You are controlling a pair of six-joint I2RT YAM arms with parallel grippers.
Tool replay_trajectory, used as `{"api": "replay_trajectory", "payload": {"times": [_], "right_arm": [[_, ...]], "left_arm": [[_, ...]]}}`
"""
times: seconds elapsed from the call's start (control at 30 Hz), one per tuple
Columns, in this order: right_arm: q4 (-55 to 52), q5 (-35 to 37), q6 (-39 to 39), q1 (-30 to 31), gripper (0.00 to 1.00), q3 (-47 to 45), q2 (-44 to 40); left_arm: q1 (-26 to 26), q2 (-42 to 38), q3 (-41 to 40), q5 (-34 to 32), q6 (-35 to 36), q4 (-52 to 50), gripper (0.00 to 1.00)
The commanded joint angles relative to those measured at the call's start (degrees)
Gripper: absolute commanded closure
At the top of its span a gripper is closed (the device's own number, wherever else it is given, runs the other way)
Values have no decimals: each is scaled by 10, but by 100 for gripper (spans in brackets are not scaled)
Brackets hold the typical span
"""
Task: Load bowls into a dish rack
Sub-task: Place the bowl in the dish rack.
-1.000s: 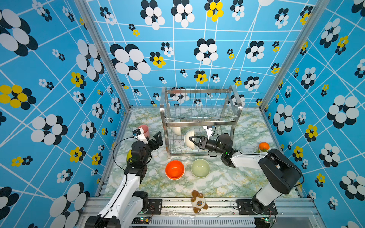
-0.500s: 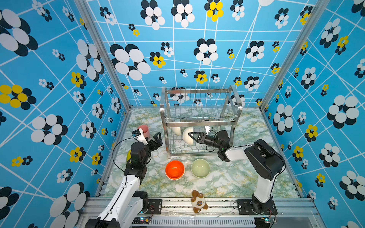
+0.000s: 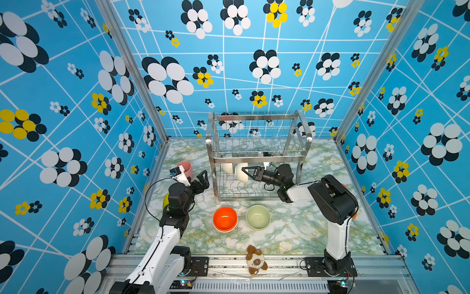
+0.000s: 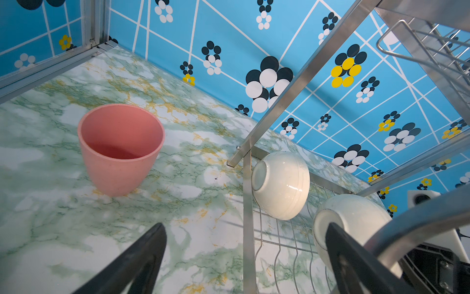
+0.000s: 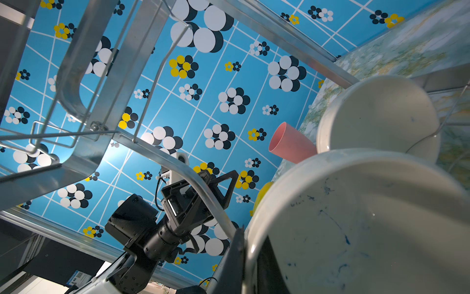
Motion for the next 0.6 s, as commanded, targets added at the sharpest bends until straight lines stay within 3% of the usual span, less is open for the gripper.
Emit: {"api": "replay_trajectory", "payload": {"times": [0.0, 0.57], "right_arm": [[58, -17, -1, -8, 98, 34, 7], [53, -48, 17, -24, 97, 126, 79]], "left_arm": [[4, 2, 0, 4, 1, -9, 1], [4, -14, 7, 1, 5, -31, 1]]}}
